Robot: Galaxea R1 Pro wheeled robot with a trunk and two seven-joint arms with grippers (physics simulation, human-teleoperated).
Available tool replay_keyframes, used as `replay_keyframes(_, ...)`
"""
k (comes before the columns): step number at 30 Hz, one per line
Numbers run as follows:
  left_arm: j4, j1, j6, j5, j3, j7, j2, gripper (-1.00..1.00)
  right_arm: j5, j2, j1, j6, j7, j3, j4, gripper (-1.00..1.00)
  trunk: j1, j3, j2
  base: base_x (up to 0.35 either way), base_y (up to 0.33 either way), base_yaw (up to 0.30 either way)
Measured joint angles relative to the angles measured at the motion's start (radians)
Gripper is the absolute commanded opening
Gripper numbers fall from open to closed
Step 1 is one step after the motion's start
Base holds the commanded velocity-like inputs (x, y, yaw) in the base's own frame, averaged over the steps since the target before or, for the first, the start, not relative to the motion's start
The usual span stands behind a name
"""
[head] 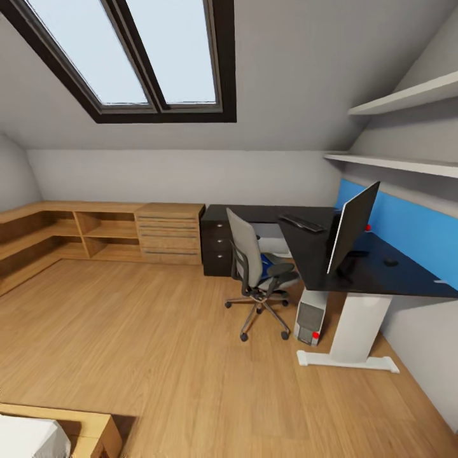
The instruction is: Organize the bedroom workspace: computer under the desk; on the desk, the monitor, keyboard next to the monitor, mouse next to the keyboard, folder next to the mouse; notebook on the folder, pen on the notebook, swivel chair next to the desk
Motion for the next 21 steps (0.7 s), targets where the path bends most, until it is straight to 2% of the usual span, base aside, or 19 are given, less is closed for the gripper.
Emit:
replay_keyframes(11,0.000,0.000,0.000,0.000,0.000,0.000,0.001,1.00,0.000,-0.008,0.000,0.000,0.000,0.000,0.000,1.00,0.042,-0.042,-0.077,0.000,0.000,0.013)
replay_keyframes(21,0.000,0.000,-0.001,0.000,0.000,-0.001,0.003,1.00,0.000,-0.007,0.000,0.000,0.000,0.000,0.000,1.00,0.042,-0.043,-0.077,0.000,0.000,0.000)
